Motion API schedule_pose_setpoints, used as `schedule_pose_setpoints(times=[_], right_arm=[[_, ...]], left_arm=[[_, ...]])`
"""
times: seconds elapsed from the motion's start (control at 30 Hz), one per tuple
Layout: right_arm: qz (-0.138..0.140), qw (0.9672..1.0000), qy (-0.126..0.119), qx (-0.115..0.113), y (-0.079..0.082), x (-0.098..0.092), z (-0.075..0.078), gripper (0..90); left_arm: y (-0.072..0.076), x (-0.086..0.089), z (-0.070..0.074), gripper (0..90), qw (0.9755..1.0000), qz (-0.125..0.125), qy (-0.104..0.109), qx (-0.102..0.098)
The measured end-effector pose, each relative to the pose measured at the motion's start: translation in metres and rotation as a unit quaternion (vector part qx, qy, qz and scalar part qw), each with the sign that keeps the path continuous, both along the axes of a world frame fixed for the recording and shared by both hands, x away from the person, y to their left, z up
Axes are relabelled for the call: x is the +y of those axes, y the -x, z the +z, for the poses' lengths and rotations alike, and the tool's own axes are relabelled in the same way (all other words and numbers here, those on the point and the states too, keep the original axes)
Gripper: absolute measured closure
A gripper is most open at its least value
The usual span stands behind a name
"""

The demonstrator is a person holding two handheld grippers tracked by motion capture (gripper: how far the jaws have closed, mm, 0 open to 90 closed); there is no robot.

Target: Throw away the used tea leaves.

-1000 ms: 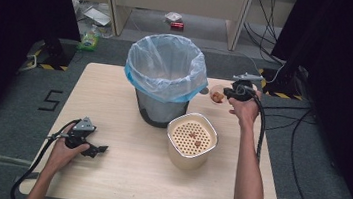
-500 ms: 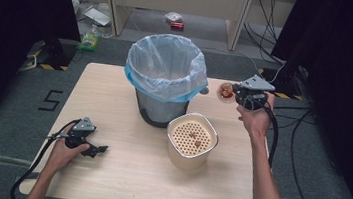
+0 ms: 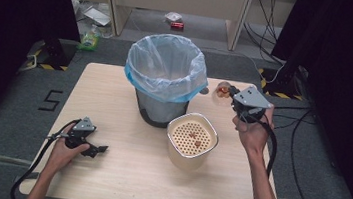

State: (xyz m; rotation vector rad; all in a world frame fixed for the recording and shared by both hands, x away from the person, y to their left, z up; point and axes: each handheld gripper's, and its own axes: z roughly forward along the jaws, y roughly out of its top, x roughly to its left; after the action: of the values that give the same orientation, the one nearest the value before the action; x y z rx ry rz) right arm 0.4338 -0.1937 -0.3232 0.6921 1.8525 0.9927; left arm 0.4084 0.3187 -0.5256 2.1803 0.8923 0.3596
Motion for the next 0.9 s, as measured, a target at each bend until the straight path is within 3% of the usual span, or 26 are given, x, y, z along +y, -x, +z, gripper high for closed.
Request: schedule_pose_setpoints(times=[0.13,0.17,0.2,0.23,0.3,0.37,0.53,0.57,0.6,0.63,0.67,0.73,0.8,0.83,0.9], right_arm=[[0.001,0.9998,0.001,-0.019,0.009,0.004,-0.001,87.5],[0.002,0.9991,0.015,-0.040,0.016,0.008,-0.004,87.5],[0.002,0.9991,0.015,-0.040,0.016,0.008,-0.004,87.5],[0.002,0.9975,0.029,-0.064,0.026,0.015,-0.009,87.5],[0.004,0.9953,0.049,-0.084,0.034,0.021,-0.013,87.5],[0.003,0.9904,0.080,-0.112,0.043,0.028,-0.017,87.5],[-0.002,0.9665,0.182,-0.181,0.057,0.047,-0.029,87.6],[-0.002,0.9665,0.182,-0.181,0.057,0.047,-0.029,87.6],[0.008,0.9566,0.210,-0.202,0.062,0.054,-0.036,87.6],[0.008,0.9566,0.210,-0.202,0.062,0.054,-0.036,87.6],[0.007,0.9515,0.222,-0.213,0.064,0.056,-0.038,87.6],[0.010,0.9350,0.251,-0.250,0.072,0.062,-0.048,87.9],[0.016,0.9251,0.276,-0.261,0.074,0.064,-0.054,87.9],[0.018,0.9227,0.284,-0.260,0.074,0.064,-0.056,87.9],[0.017,0.9225,0.279,-0.266,0.075,0.063,-0.060,87.9]], left_arm=[[0.000,0.000,0.000,0.0,1.0000,0.000,0.000,0.000],[0.000,0.000,0.000,0.0,1.0000,0.000,0.000,0.000],[0.000,0.000,0.000,0.0,1.0000,0.000,0.000,-0.001],[0.000,0.000,0.000,0.0,1.0000,0.000,0.000,-0.001],[0.001,0.000,0.000,0.0,1.0000,0.001,0.000,-0.002],[0.001,0.000,0.000,0.0,1.0000,0.001,0.000,-0.002],[0.001,0.000,0.000,0.0,1.0000,0.002,0.000,-0.002],[0.001,0.000,0.000,0.0,1.0000,0.003,0.000,-0.002],[0.001,0.000,0.000,0.0,1.0000,0.003,0.000,-0.002],[0.001,0.000,0.000,0.0,1.0000,0.003,0.000,-0.002],[0.001,0.000,0.000,0.0,1.0000,0.003,0.000,-0.002],[0.001,0.000,0.000,0.0,1.0000,0.003,0.000,-0.002],[0.001,0.000,0.000,0.0,1.0000,0.004,0.000,-0.002],[0.001,0.000,0.000,0.0,1.0000,0.004,0.000,-0.002],[0.002,0.000,0.000,0.0,1.0000,0.004,0.001,-0.002]])
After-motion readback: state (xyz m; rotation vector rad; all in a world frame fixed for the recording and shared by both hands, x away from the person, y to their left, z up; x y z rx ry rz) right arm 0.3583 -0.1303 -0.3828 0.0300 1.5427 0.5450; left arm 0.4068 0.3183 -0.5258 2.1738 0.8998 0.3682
